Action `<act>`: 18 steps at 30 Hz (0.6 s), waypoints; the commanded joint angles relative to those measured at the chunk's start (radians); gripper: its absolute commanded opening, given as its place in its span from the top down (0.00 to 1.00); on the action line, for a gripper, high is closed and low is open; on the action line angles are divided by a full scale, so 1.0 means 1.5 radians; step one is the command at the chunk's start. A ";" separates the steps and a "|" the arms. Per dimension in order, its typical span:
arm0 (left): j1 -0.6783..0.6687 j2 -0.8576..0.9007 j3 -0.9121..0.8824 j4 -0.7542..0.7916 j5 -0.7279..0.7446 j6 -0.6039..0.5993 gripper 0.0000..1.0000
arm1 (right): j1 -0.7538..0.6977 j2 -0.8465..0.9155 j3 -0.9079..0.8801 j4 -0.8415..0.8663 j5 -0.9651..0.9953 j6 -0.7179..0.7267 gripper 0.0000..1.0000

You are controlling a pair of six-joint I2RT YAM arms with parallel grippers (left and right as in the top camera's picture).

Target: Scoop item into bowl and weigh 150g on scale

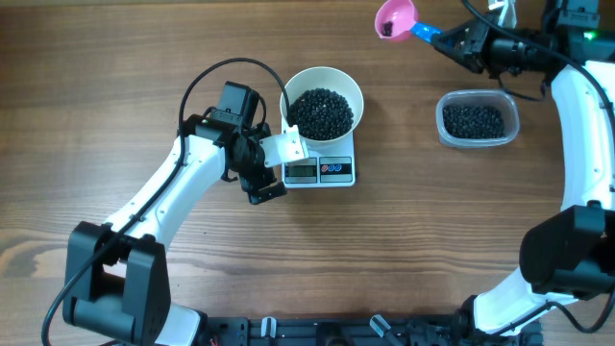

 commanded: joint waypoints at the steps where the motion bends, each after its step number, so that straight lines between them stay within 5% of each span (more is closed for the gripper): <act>1: -0.003 0.006 -0.003 0.000 0.012 0.010 0.00 | -0.017 -0.015 0.017 0.004 -0.025 0.015 0.96; 8: -0.003 0.006 -0.003 -0.001 0.012 0.010 0.00 | -0.023 -0.015 0.017 0.007 -0.003 0.005 0.96; 18: -0.003 0.006 -0.003 0.000 0.012 0.010 0.00 | 0.119 -0.015 0.017 0.070 0.005 -0.208 0.96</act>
